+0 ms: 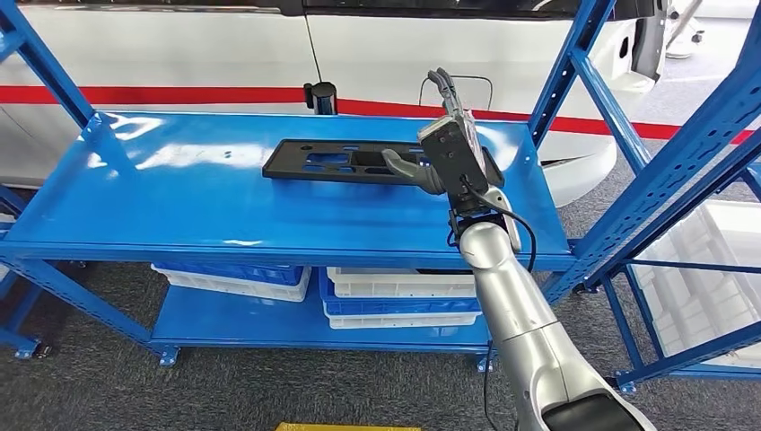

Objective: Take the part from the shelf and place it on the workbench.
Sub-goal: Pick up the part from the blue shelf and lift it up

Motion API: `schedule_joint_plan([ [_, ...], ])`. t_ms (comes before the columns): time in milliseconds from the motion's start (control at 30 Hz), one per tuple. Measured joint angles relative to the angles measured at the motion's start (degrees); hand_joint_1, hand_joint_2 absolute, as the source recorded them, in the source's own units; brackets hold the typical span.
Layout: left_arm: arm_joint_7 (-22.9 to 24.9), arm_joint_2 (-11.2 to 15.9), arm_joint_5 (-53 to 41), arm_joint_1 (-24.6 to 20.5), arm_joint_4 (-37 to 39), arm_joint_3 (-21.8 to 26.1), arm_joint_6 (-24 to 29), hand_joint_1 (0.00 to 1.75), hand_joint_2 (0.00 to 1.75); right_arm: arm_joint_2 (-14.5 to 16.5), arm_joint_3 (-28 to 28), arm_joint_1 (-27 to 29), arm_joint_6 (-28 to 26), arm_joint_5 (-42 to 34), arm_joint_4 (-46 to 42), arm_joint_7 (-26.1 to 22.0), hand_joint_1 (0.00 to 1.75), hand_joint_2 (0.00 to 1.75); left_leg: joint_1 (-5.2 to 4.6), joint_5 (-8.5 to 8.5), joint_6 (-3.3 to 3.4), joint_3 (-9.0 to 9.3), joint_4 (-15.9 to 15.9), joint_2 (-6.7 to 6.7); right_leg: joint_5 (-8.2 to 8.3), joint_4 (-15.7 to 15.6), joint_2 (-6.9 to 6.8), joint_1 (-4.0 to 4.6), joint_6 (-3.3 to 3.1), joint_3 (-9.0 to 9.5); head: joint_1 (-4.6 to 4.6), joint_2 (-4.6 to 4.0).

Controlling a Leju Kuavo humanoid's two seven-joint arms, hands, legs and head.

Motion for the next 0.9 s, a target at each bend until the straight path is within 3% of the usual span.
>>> schedule_joint_plan([
  [67,0.0,-0.2,0.0,-0.1,0.0,0.0,-0.1,0.00,0.00,-0.1,0.0,-0.1,0.0,0.0,-0.1,0.0,0.00,1.75,0.08,-0.25,-0.53,0.57,0.0,-0.13,0.55,-2.4,0.23,0.56,-1.71,0.98,0.02,0.00],
  [100,0.0,-0.2,0.0,-0.2,0.0,0.0,-0.1,0.00,0.00,-0.1,0.0,-0.2,0.0,0.0,-0.2,0.0,0.00,1.75,0.10,-0.17,-0.82,0.81,0.2,-0.16,0.46,-2.8,0.30,0.45,-2.43,1.56,0.14,0.00],
  [167,-0.1,-0.2,0.1,-0.2,0.0,0.0,-0.1,0.00,0.00,0.0,0.0,-0.2,0.0,0.0,-0.5,0.0,0.00,1.75,0.07,-0.62,-1.19,0.62,2.0,-0.01,1.18,-3.8,0.24,-0.40,-3.25,3.31,0.13,0.00],
  [233,-0.1,-0.1,0.1,-0.3,0.0,0.0,-0.1,0.00,0.00,0.0,0.0,-0.5,0.0,0.0,-0.6,0.0,0.00,1.75,0.22,-2.68,-1.58,-1.86,6.8,0.12,1.20,-4.2,0.09,-0.97,-3.69,4.83,0.03,0.00],
  [300,-0.1,0.0,0.1,-0.3,0.0,0.0,-0.1,0.00,0.00,0.1,0.0,-0.4,0.0,0.0,-0.6,0.0,0.00,1.75,0.44,-5.26,-2.25,-6.39,13.4,0.24,0.67,-4.2,0.08,-0.93,-3.83,5.36,-0.10,0.00],
  [333,-0.1,0.0,0.1,-0.2,0.0,0.0,-0.1,0.00,0.00,0.1,0.0,-0.2,0.0,0.1,-0.6,0.0,0.00,1.75,0.61,-5.92,-2.61,-8.38,15.4,0.29,0.28,-4.1,0.14,-0.95,-3.74,5.65,-0.07,0.00],
  [367,-0.1,0.1,0.1,-0.1,0.0,0.0,0.0,0.00,0.00,0.1,0.0,0.1,0.1,0.1,-0.6,0.0,0.00,1.75,0.84,-5.53,-2.95,-9.43,15.5,0.37,-0.16,-4.1,0.24,-1.05,-3.46,6.02,-0.11,0.00],
  [400,0.0,0.2,0.2,-0.1,0.0,0.0,0.0,0.00,0.00,0.1,0.0,0.3,0.1,0.1,-0.6,0.0,0.00,1.75,1.13,-3.94,-3.28,-9.47,13.6,0.48,-0.66,-4.0,0.35,-1.21,-3.12,6.50,-0.11,0.00],
  [467,0.0,0.3,0.3,-0.1,0.1,0.0,0.1,0.00,0.00,0.2,0.0,0.5,0.2,0.2,-0.6,0.0,0.00,1.75,1.73,1.28,-4.01,-7.51,6.4,0.63,-1.95,-3.5,0.47,-1.44,-2.27,7.40,-0.14,0.00],
  [533,0.0,0.2,0.5,-0.1,0.1,0.1,0.1,0.00,0.00,0.3,0.0,0.4,0.2,0.3,-0.6,0.0,0.00,1.75,1.88,3.23,-3.69,-5.87,1.8,0.70,-3.08,-3.0,0.55,-1.25,-1.41,7.79,-0.33,0.00],
  [600,0.0,0.2,0.6,-0.1,0.2,0.1,0.1,0.00,0.00,0.4,0.0,0.3,0.3,0.3,-0.6,0.0,0.00,1.75,1.57,2.85,-2.51,-5.40,1.5,0.70,-3.69,-2.8,0.62,-0.82,-0.69,7.84,-0.47,0.00],
  [667,0.0,0.1,0.7,-0.2,0.2,0.2,0.3,0.00,0.00,0.4,0.0,0.2,0.3,0.4,-0.7,0.0,0.00,1.75,1.51,3.36,-1.74,-4.91,1.4,0.64,-4.45,-2.3,0.51,-0.77,-0.08,7.69,-0.47,0.00],
  [733,0.4,0.2,0.5,-0.3,0.2,0.2,0.5,0.00,0.00,0.4,0.0,-0.1,0.3,0.4,-0.7,-0.1,0.00,1.75,1.59,3.11,-1.15,-4.45,1.1,0.63,-6.25,2.6,0.35,-1.11,0.27,5.19,-0.32,0.00],
  [833,1.9,0.2,-0.1,-0.3,0.3,0.2,0.7,0.00,0.00,0.2,0.0,0.3,0.3,0.4,-0.7,-0.1,0.00,1.75,1.55,2.40,-0.67,-3.92,1.0,0.49,-8.87,14.8,0.27,-1.37,0.63,-2.78,-0.16,0.00],
  [867,2.5,0.2,-0.3,-0.3,0.3,0.1,0.7,0.00,0.00,0.1,-0.1,0.5,0.3,0.4,-0.7,-0.1,0.00,1.75,1.53,2.13,-0.67,-3.64,1.0,0.40,-8.34,16.0,0.27,-1.36,0.91,-4.36,-0.14,0.00],
  [900,3.1,0.2,-0.4,-0.3,0.3,0.1,0.7,0.00,0.00,0.0,-0.1,0.7,0.3,0.4,-0.7,-0.1,0.00,1.75,1.51,1.87,-0.71,-3.31,1.0,0.31,-7.01,15.1,0.26,-1.36,1.25,-4.83,-0.13,0.00],
])
